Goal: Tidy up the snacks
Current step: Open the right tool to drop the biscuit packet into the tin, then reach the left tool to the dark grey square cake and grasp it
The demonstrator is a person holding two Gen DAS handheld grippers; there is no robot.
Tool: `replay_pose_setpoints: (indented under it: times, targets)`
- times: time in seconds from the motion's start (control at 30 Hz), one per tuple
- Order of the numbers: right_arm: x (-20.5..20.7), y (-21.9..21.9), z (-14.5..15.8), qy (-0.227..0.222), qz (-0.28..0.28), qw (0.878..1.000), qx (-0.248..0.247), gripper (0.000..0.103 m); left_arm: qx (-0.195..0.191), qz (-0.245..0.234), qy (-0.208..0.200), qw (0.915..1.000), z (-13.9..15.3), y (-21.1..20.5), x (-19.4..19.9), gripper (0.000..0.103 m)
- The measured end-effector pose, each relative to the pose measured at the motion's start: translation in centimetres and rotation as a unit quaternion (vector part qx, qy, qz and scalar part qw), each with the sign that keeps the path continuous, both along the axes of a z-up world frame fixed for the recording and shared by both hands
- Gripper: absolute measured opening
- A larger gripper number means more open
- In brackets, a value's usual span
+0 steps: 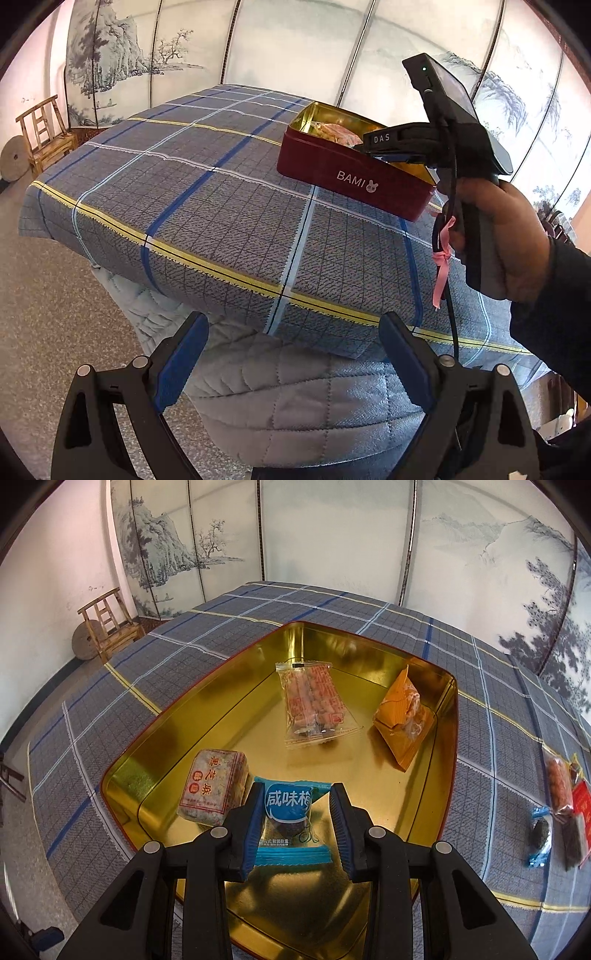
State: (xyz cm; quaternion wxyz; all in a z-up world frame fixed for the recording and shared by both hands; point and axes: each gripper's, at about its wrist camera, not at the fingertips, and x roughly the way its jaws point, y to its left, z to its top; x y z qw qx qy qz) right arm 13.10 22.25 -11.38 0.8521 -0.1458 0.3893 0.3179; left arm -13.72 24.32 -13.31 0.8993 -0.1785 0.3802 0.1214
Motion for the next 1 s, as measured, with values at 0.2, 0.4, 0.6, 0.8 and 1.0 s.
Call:
replay_pose_setpoints:
  times: [0.2,0.4,0.6,0.8,1.0]
  targets:
    - [-0.4,-0.2,0.0,-0.012,0.012,1.0,0.006,0.044,0.017,-0.01,0.009,0.9998,0.5,-1.4,0.5,0.091]
    - [-1.5,-5.0,3.0,-0.042,0.036,0.994,0.099,0.073,0.049,-0.031,0.008,0.9982,1.6,-3.2,1.7,0.091]
    - [2.5,-18.4,4.1,-0.091,-0.08,0.986,0.118,0.094,0.083,-0.099,-0.01,0.9916,3.8,-7.0,5.8,0.091]
    - [8.9,-38.4,0.4,-0.039,-0.29,0.949,0.117,0.094,0.084,-0.19,-0.036,0.9775,6.7,-13.6,13.1,0.091]
    - [9.2,-52.5,-0.4,-0.009,-0.38,0.901,0.209,0.094,0.098,-0.239,-0.042,0.965,6.8,-20.3,22.4,0.091]
